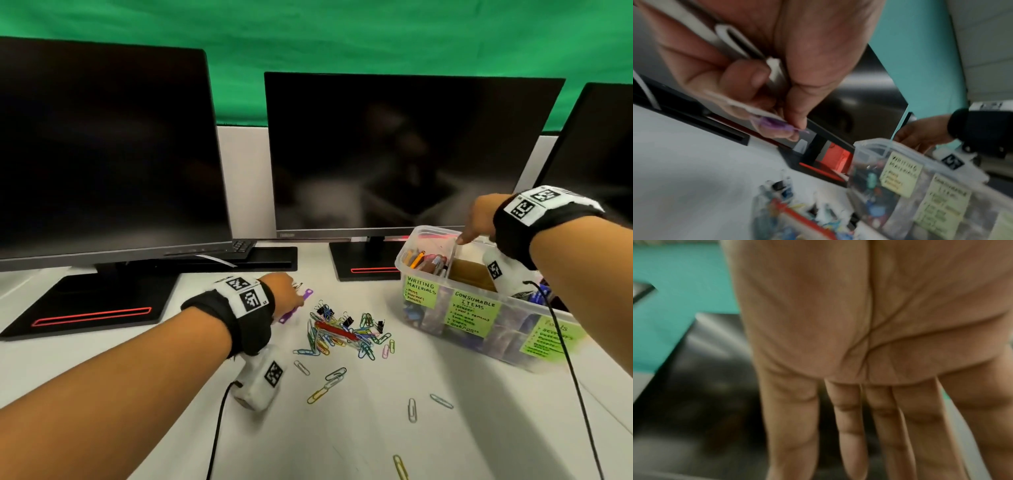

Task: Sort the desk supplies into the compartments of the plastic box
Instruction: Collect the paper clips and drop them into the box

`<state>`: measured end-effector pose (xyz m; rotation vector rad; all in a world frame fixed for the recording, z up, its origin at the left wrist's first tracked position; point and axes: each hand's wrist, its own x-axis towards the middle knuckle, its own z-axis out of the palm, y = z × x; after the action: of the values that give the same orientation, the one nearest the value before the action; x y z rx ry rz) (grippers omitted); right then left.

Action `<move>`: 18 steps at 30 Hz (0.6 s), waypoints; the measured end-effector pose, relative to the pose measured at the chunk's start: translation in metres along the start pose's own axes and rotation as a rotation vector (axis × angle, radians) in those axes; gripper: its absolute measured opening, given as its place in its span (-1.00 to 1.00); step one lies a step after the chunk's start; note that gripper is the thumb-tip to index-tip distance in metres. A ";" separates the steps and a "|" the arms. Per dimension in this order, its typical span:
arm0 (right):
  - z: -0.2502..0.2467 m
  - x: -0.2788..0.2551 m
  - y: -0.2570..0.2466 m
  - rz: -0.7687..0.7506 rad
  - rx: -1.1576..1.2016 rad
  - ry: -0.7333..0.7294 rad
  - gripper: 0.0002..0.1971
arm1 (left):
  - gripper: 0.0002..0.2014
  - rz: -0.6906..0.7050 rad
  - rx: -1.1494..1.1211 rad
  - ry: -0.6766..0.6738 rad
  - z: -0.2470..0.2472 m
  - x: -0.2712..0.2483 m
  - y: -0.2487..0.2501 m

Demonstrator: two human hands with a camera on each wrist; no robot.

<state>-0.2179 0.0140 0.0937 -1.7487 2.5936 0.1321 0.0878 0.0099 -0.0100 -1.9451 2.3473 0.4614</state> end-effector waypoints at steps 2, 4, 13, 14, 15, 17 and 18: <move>-0.004 -0.010 0.001 -0.051 0.054 -0.002 -0.57 | -0.60 0.043 -0.039 -0.007 -0.012 -0.005 0.012; -0.010 -0.024 0.005 -0.102 0.145 -0.005 -0.66 | -0.69 0.064 -0.152 0.002 -0.024 -0.005 0.027; 0.007 -0.070 0.023 -0.251 0.145 -0.099 -0.67 | -0.64 0.281 -0.283 0.128 -0.061 -0.011 0.120; 0.014 -0.075 0.025 -0.256 0.124 -0.116 -0.66 | -0.60 0.293 -0.266 0.149 -0.066 -0.010 0.134; 0.021 -0.080 0.027 -0.262 0.097 -0.133 -0.65 | -0.59 0.301 -0.278 0.183 -0.070 -0.012 0.145; 0.035 -0.089 0.031 -0.286 0.054 -0.137 -0.63 | -0.64 0.312 -0.452 0.182 -0.077 -0.009 0.171; 0.043 -0.092 0.032 -0.299 0.058 -0.127 -0.61 | -0.67 0.312 -0.578 0.150 -0.078 -0.007 0.183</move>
<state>-0.2139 0.1145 0.0581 -2.0085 2.1976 0.1565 -0.0767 0.0250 0.1011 -1.8450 2.8697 1.1669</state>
